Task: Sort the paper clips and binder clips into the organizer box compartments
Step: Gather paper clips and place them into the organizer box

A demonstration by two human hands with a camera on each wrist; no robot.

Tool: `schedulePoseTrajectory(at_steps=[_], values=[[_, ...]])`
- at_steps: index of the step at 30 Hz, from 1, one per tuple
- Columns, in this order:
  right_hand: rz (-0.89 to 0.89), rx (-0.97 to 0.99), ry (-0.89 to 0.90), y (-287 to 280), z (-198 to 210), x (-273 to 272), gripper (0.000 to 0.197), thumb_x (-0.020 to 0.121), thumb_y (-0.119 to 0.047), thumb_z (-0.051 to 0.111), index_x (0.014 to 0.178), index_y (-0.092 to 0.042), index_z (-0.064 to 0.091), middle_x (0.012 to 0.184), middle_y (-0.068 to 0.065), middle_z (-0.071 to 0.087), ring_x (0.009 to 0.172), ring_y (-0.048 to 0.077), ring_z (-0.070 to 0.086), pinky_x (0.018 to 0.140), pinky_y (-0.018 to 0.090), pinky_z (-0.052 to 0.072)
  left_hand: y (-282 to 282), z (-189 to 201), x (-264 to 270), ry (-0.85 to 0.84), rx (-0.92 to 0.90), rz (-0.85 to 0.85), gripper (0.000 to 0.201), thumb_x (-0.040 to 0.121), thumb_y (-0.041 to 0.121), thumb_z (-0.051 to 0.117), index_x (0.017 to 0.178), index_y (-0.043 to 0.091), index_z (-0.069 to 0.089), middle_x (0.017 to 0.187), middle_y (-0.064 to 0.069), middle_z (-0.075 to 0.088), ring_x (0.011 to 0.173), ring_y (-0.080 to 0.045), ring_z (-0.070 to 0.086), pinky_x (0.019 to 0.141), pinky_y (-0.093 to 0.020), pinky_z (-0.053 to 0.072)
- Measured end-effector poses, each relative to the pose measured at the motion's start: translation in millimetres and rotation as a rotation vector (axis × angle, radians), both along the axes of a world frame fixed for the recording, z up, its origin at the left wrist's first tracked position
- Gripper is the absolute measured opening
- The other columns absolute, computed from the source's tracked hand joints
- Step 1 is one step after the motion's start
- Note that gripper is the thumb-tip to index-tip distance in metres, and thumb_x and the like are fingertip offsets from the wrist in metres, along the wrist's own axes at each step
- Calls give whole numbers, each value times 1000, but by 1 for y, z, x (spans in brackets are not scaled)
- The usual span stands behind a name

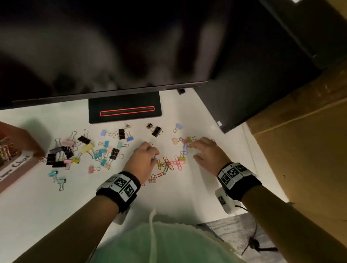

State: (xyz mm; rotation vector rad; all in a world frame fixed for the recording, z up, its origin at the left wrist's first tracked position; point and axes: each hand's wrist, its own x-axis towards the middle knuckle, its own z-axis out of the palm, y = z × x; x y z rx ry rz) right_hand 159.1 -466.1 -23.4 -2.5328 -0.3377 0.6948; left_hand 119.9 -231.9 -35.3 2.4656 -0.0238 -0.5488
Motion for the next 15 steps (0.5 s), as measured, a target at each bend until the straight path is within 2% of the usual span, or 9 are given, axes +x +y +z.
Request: schedulePoseTrajectory(at_steps=[3,5,7,9,11,15], values=[[109,56,-39,5,-5,1,45,79,0,60,121,-17,60,119,6,53,115,22,51,104,28,41,2,6,0,-68,4,25,27,86,13,59,113,17,58,118,0,42,99,-18,54,70,-34,57],[120,58,-43,7,-11,4,43,80,1,61,120,-14,61,119,8,53,118,22,51,108,26,37,-1,12,-2,-93,-11,-16,30,85,18,62,114,17,57,115,-1,45,98,-17,52,77,-32,54],[111,67,-29,8,-14,9,33,81,-1,64,112,-11,65,117,10,54,117,23,53,107,28,39,-8,14,-4,-96,-8,-92,37,82,25,66,117,18,56,114,-2,48,101,-19,51,88,-33,49],[93,86,-11,9,-15,13,19,81,-5,67,99,-9,70,112,11,55,114,25,56,102,30,43,-17,12,-6,-63,7,-146,45,80,28,68,121,17,54,117,-2,47,104,-20,51,92,-32,46],[95,60,-23,8,-14,15,11,81,-10,68,91,-8,71,104,13,54,103,26,57,91,30,47,-25,7,-6,-2,64,-194,49,80,27,67,125,16,50,121,-2,45,109,-21,48,93,-30,42],[136,5,-129,3,-11,9,8,78,-16,71,82,-9,72,98,11,55,96,28,53,75,39,52,-31,-2,-3,52,43,-154,39,82,9,63,121,9,53,120,-8,48,108,-22,50,93,-27,42]])
